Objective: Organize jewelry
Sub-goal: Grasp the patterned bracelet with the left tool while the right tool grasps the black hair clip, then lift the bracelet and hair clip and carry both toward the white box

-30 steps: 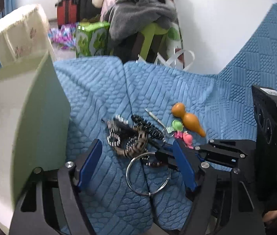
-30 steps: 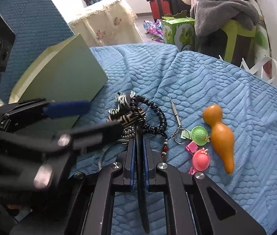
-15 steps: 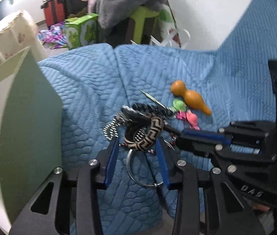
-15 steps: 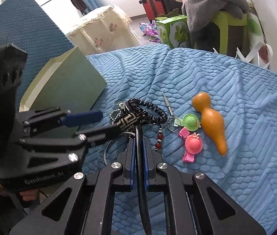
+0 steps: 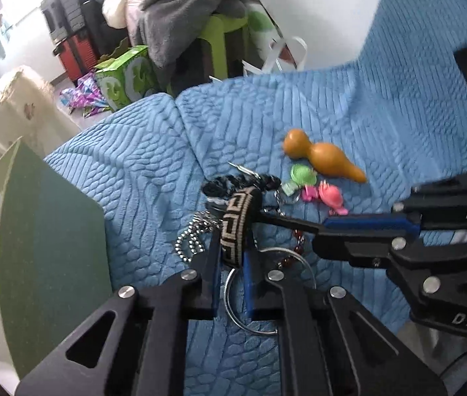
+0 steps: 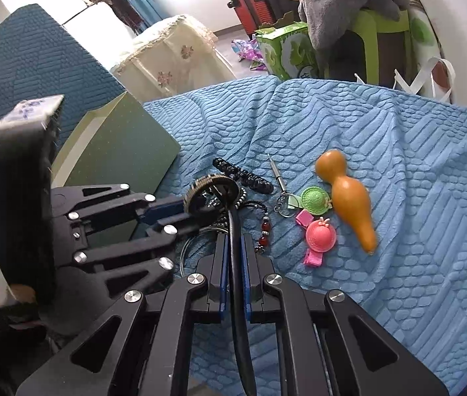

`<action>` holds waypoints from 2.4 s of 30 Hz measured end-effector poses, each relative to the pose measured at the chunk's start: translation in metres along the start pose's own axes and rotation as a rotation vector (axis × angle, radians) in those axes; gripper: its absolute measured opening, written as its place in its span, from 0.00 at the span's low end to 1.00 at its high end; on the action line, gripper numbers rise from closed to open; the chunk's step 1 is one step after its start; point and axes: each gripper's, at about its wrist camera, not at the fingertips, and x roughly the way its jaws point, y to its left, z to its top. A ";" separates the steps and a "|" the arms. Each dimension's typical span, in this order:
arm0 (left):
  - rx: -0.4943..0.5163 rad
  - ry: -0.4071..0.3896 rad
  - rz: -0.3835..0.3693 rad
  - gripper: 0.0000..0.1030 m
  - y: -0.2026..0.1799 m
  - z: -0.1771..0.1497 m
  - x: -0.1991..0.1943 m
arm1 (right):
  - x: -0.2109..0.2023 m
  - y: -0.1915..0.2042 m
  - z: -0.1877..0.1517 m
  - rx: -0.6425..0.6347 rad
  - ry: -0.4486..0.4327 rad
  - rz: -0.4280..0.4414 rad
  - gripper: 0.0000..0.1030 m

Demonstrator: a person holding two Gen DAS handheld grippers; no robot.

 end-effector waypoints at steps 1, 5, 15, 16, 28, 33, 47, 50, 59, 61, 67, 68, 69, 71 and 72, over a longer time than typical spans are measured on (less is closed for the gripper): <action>-0.019 -0.003 -0.008 0.10 0.001 0.002 -0.001 | -0.002 0.002 0.000 -0.005 0.000 -0.004 0.05; -0.105 -0.026 -0.043 0.10 0.010 0.007 -0.015 | -0.011 0.012 -0.001 -0.024 -0.004 -0.020 0.05; -0.206 -0.039 -0.065 0.09 0.018 -0.003 -0.047 | -0.046 0.055 -0.021 -0.055 -0.033 -0.039 0.05; -0.216 -0.039 -0.074 0.09 0.019 -0.005 -0.048 | -0.051 0.060 -0.023 -0.055 -0.040 -0.040 0.05; -0.285 -0.067 -0.193 0.08 0.031 -0.025 -0.085 | -0.092 0.082 -0.022 -0.026 -0.114 -0.045 0.06; -0.306 -0.080 -0.232 0.08 0.039 -0.030 -0.095 | -0.098 0.091 -0.019 -0.006 -0.126 -0.014 0.06; -0.433 -0.136 -0.466 0.09 0.065 -0.048 -0.123 | -0.111 0.099 0.004 0.017 -0.216 0.033 0.06; -0.463 -0.146 -0.508 0.09 0.071 -0.049 -0.125 | -0.114 0.103 0.008 0.006 -0.234 0.035 0.06; -0.641 -0.148 -0.677 0.10 0.092 -0.058 -0.115 | -0.120 0.102 0.009 0.018 -0.275 0.070 0.06; -0.600 -0.146 -0.634 0.10 0.087 -0.054 -0.118 | -0.118 0.104 0.011 0.008 -0.274 0.061 0.06; -0.460 -0.145 -0.514 0.10 0.071 -0.050 -0.125 | -0.111 0.107 0.015 -0.009 -0.279 0.018 0.06; -0.455 -0.147 -0.518 0.11 0.070 -0.050 -0.126 | -0.111 0.107 0.015 -0.010 -0.282 0.016 0.06; -0.452 -0.150 -0.522 0.12 0.071 -0.051 -0.125 | -0.110 0.107 0.016 -0.009 -0.285 0.017 0.06; -0.446 -0.154 -0.511 0.21 0.071 -0.052 -0.126 | -0.110 0.108 0.017 -0.015 -0.290 0.006 0.06; -0.447 -0.156 -0.512 0.34 0.071 -0.053 -0.127 | -0.109 0.108 0.017 -0.020 -0.293 -0.011 0.06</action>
